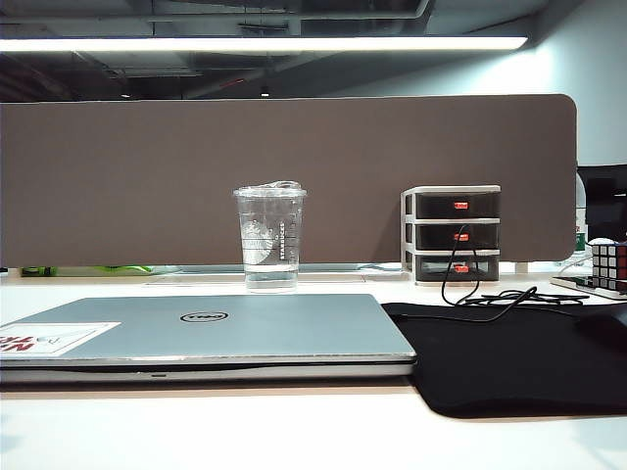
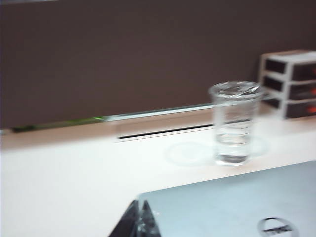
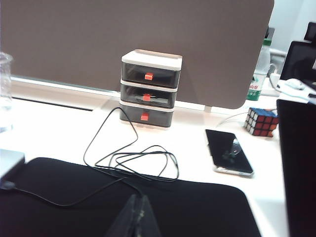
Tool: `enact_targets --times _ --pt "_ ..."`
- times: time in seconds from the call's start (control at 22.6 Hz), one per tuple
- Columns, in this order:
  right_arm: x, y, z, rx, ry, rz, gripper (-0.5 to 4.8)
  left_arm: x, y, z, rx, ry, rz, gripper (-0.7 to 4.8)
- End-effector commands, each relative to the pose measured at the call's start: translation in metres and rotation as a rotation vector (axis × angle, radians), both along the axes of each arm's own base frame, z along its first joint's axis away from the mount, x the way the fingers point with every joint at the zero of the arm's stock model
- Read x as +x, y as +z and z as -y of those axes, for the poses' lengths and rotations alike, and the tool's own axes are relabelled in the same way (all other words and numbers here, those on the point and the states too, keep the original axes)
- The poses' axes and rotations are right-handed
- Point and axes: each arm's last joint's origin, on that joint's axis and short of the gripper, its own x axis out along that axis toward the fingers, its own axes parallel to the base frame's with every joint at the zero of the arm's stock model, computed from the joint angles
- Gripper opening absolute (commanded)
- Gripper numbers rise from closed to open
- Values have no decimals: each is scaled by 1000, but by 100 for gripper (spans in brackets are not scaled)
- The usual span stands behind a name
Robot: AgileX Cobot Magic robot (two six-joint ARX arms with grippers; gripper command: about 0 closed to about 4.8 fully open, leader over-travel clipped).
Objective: Pick up the coffee cup and place it on the right side of the laptop.
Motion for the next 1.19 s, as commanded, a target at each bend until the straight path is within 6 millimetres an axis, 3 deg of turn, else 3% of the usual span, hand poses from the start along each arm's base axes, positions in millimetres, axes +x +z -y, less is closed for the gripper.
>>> enact_targets --times 0.04,0.13,0.27,0.66,0.88,1.19 --pt "0 -5 -5 48 165 -50 -1 -2 3 5 -80 -189 -10 -5" --pt "-2 -8 -11 40 380 -79 -1 -3 3 8 -62 -316 -14 -5" --pt "-5 -8 -15 33 563 -87 -1 -5 3 10 -52 -389 -16 -5" --pt "-5 -8 -15 32 573 -85 -1 -4 4 8 -93 -327 -16 -5" --pt "-5 -8 -15 32 573 -85 -1 -5 7 9 -132 -376 2 -4" --pt "-5 -8 -15 32 573 -85 -1 -8 21 8 -164 -347 30 -5"
